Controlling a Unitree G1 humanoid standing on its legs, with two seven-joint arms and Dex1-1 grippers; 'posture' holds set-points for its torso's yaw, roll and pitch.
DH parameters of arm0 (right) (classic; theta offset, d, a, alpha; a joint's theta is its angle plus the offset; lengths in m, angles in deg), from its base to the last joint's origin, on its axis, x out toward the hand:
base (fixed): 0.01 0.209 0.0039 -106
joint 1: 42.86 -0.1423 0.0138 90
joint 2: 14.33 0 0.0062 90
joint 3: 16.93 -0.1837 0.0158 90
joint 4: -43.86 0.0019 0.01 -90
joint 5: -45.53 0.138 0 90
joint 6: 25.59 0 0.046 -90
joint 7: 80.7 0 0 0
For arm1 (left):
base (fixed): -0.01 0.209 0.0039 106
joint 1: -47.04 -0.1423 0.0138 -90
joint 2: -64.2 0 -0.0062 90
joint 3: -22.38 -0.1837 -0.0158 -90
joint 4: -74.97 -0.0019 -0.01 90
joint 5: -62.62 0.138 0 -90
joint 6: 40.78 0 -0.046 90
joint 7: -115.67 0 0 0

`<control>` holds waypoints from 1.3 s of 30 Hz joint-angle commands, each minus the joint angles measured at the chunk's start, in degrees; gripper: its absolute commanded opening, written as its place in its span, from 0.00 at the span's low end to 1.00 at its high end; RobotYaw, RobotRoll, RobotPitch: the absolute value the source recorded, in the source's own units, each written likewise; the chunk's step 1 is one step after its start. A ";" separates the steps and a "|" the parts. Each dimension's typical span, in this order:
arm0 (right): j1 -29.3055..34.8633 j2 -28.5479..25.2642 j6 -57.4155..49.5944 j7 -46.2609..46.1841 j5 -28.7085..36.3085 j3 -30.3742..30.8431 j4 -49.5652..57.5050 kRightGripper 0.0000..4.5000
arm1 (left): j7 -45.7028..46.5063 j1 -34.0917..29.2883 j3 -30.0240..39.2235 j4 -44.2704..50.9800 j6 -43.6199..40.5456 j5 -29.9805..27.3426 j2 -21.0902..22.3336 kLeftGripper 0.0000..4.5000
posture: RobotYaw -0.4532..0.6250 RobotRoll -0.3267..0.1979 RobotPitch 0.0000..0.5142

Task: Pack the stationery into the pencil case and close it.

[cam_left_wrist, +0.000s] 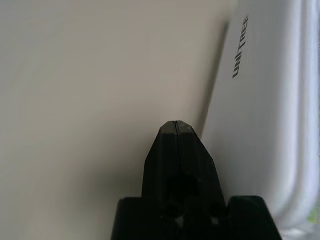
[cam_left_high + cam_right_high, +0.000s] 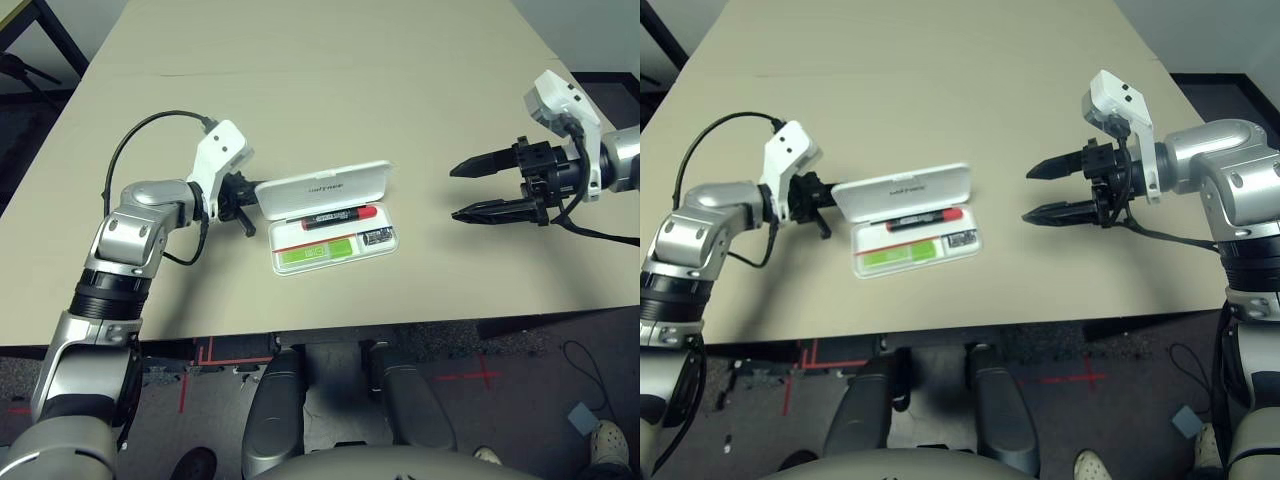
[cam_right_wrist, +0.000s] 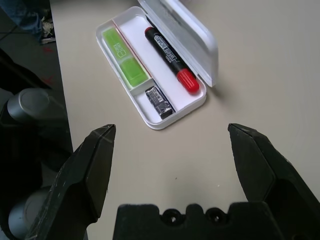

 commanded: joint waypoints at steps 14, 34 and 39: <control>-0.81 -0.55 2.22 1.43 -2.84 2.83 -1.30 1.00 | -3.58 -6.23 -5.95 13.72 -3.29 -1.13 1.93 0.00 | 0.48 0.62 0.40; -0.53 0.54 3.65 1.13 -4.46 4.95 -1.30 1.00 | -4.39 -8.01 -12.94 11.60 -0.04 4.46 4.58 0.00 | 0.48 0.62 0.41; -0.47 1.72 3.85 -0.06 -4.49 4.48 -1.44 1.00 | -3.35 -7.92 -11.84 10.69 0.72 3.79 3.72 0.00 | 0.48 0.62 0.41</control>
